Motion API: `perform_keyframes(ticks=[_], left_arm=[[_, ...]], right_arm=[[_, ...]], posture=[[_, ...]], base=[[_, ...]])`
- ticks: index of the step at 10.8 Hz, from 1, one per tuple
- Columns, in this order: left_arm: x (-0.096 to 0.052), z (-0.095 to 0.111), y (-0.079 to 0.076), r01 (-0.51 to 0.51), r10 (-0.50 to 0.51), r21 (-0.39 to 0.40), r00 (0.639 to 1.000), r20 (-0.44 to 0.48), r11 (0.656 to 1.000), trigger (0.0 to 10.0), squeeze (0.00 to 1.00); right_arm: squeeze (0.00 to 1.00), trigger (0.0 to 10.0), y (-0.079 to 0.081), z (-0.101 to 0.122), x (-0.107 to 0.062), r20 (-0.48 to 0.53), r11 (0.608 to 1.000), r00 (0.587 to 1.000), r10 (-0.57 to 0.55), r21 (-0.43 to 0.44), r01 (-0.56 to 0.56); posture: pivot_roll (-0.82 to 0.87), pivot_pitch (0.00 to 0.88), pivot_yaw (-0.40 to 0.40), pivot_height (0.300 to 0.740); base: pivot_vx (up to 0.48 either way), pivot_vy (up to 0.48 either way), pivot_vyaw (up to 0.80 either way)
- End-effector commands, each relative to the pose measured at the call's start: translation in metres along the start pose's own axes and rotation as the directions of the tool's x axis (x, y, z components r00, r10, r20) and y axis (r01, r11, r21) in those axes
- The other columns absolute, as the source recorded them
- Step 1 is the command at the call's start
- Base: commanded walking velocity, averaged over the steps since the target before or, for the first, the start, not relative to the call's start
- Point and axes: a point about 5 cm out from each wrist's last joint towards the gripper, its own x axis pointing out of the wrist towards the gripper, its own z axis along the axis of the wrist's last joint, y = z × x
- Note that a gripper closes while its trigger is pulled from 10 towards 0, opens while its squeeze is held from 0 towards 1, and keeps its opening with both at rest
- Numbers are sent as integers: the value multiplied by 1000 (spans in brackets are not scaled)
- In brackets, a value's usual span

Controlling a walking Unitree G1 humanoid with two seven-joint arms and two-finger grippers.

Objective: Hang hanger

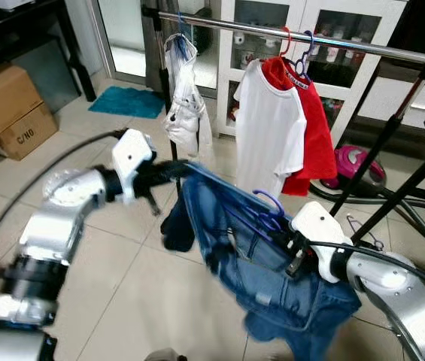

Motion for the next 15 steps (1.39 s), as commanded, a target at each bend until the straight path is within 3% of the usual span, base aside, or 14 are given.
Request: perform_keyframes(ticks=[1,2,4,5,7,9,10,12,13,14,15], left_arm=[[-15,6,27,-161,164,78,986,-32,984,0,0],[-22,-5,38,-209,225,134,967,-117,969,0,0],[-35,-18,58,-325,343,121,923,-173,938,0,0],[-37,-20,61,-342,354,96,922,-159,935,0,0],[-36,-25,65,-392,392,-168,919,-34,904,0,0],[-11,-24,44,-274,300,-269,952,63,924,0,0],[27,-14,7,-134,183,-286,972,151,949,0,0],[70,-5,-45,15,45,-289,979,199,957,0,0],[73,-7,-53,35,23,-288,981,195,957,0,0],[65,-26,-68,-4,44,-315,992,119,949,0,0],[51,-38,-65,-89,120,-338,990,71,937,0,0]], right_arm=[[0,0,-3,-3,-7,-5,1000,1000,12,0,-12],[0,0,-3,4,-13,62,999,997,39,15,-40],[0,0,-2,14,-30,163,990,978,133,19,-138],[0,0,-2,16,-34,193,987,970,145,43,-156],[0,0,-10,14,-37,245,985,966,85,122,-118],[0,0,-20,17,-23,277,958,955,-106,284,24],[0,0,-27,28,-6,319,873,900,-296,472,120],[0,0,-39,32,12,267,713,823,-502,666,219],[0,0,-43,30,13,242,699,811,-532,667,259],[0,10000,-61,15,10,111,590,753,-649,699,405],[0,10000,-55,-2,8,52,641,787,-615,615,460]], posture=[[-22,0,13,740],[-24,0,16,740],[-26,0,19,740],[-26,0,19,740],[-26,0,20,740],[-25,0,18,740],[-22,0,17,740],[-25,0,31,740],[-24,0,32,740],[-24,0,37,740],[-28,0,44,740]], base=[[0,0,0],[0,0,0],[0,0,0],[0,0,0],[0,0,0],[0,0,0],[0,0,0],[0,0,0],[0,0,0],[0,0,0],[0,0,0]])
